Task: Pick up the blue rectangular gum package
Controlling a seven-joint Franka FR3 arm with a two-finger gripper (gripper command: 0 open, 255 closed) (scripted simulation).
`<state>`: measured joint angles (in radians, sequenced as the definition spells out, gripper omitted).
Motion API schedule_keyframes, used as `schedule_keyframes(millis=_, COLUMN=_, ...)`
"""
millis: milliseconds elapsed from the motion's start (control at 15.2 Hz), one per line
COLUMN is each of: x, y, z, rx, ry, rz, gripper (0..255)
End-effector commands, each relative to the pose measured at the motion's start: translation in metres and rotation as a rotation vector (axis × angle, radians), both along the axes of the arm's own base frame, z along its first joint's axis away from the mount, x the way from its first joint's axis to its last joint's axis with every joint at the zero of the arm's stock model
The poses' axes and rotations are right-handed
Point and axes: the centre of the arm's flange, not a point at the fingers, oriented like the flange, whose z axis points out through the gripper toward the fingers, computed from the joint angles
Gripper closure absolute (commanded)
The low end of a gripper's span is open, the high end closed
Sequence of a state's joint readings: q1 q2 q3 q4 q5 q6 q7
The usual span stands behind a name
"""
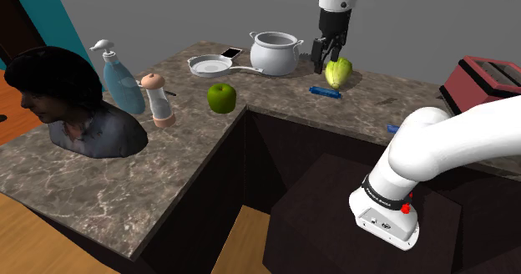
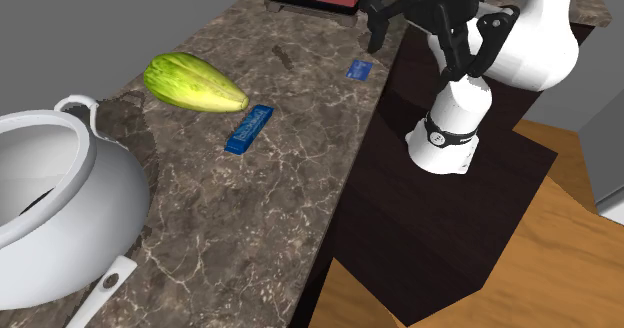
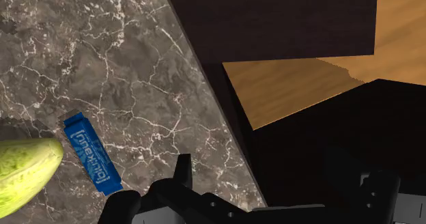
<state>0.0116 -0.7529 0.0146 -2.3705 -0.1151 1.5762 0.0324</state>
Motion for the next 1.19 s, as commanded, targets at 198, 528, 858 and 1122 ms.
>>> schedule_keyframes(millis=198, x=0.004, y=-0.035, z=-0.021, rx=0.013, ry=-0.002, rz=0.039, gripper=0)
schedule_keyframes(millis=528, x=0.014, y=-0.092, z=-0.057, rx=0.034, ry=-0.006, rz=0.103, gripper=0)
schedule_keyframes(millis=858, x=0.027, y=-0.147, z=-0.094, rx=0.056, ry=-0.01, rz=0.167, gripper=0)
schedule_keyframes(millis=1122, x=0.041, y=-0.19, z=-0.125, rx=0.073, ry=-0.013, rz=0.219, gripper=0)
